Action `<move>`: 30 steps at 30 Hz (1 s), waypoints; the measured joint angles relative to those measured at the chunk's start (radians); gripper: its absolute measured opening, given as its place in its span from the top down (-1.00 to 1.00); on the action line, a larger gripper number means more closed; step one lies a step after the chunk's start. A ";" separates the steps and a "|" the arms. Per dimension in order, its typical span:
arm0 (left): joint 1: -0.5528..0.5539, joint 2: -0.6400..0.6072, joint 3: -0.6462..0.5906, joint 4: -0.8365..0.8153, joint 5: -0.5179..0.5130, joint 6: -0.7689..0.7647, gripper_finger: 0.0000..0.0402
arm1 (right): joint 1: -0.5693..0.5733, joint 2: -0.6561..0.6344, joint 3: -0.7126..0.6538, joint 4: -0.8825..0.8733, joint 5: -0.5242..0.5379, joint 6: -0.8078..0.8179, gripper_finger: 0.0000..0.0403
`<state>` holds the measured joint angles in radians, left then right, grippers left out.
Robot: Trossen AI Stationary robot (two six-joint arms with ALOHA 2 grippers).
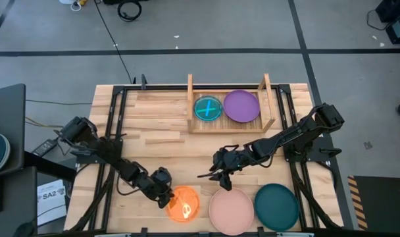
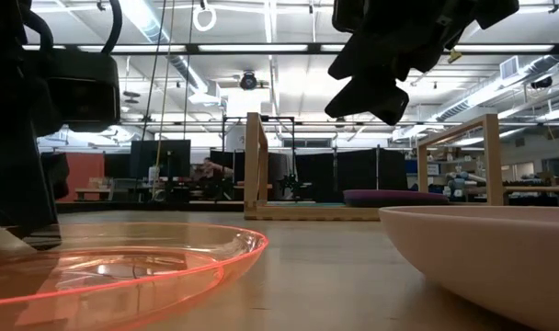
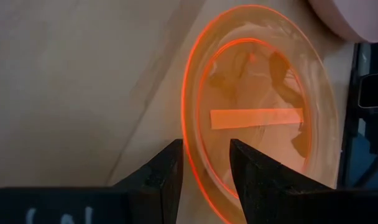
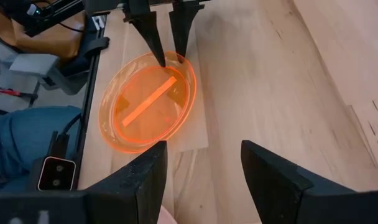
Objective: Place and stack plates onto a shelf
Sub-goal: Stack the small orange plate on top of the small blue plate on the shelf
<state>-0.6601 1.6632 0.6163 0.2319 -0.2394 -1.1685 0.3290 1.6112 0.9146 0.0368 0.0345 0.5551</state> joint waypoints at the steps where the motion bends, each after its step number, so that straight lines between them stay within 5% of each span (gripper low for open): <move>1: 0.000 0.004 0.000 0.004 -0.001 -0.003 0.32 | 0.000 0.000 0.000 0.000 0.000 0.000 -0.04; 18: 0.003 0.005 0.000 -0.012 -0.007 -0.025 0.94 | 0.000 0.000 0.000 0.024 0.000 0.003 -0.04; 30: 0.054 -0.070 -0.001 -0.021 -0.082 0.093 0.98 | 0.000 0.000 0.000 0.067 0.030 0.000 -0.04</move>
<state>-0.6057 1.5932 0.6151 0.2112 -0.3217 -1.0758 0.3290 1.6115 0.9146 0.1040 0.0649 0.5549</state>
